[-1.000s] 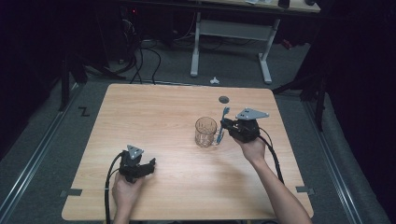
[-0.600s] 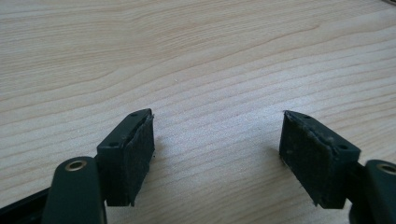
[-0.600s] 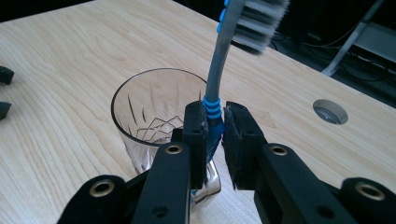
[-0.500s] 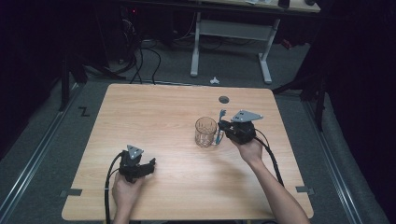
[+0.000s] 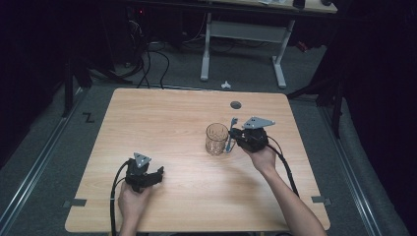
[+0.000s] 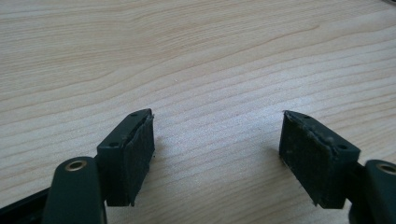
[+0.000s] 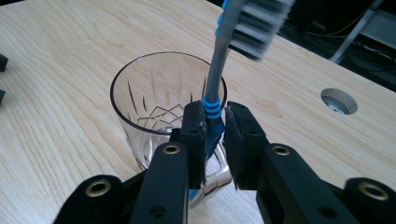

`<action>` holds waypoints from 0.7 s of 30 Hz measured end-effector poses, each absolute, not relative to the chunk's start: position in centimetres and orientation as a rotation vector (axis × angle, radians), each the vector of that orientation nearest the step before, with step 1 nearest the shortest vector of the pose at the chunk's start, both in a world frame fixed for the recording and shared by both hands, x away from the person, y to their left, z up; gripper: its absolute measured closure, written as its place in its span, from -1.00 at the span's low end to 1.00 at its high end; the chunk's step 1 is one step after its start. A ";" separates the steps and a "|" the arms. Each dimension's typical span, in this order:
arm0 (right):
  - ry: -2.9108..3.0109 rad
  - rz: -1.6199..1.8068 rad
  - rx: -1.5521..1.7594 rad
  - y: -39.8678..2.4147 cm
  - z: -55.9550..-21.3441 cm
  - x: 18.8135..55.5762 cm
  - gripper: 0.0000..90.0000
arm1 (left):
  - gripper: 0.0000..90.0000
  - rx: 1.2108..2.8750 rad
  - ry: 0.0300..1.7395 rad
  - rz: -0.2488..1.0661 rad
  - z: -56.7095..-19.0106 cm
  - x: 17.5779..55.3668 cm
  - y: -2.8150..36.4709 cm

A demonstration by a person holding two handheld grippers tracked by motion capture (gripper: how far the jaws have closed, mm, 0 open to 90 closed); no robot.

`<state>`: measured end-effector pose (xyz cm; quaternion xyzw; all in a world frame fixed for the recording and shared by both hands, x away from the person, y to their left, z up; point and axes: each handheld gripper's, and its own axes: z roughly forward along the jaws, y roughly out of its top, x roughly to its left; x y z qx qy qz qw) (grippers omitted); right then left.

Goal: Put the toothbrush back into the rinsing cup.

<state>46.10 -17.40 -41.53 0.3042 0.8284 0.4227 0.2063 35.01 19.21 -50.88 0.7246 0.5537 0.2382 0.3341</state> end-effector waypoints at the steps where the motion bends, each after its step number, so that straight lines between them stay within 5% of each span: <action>1: 2.306 1.181 0.849 -17.4 -41.5 46.1 0.65 | -0.40 1.891 1.445 0.622 -50.9 35.0 19.2; 11: 2.319 1.213 0.886 -17.8 -41.4 46.2 0.33 | -0.40 1.891 1.445 0.622 -50.9 35.0 19.2; 21: 2.296 1.279 0.937 -19.9 -41.0 45.2 0.29 | -0.40 1.893 1.444 0.622 -50.9 35.0 19.2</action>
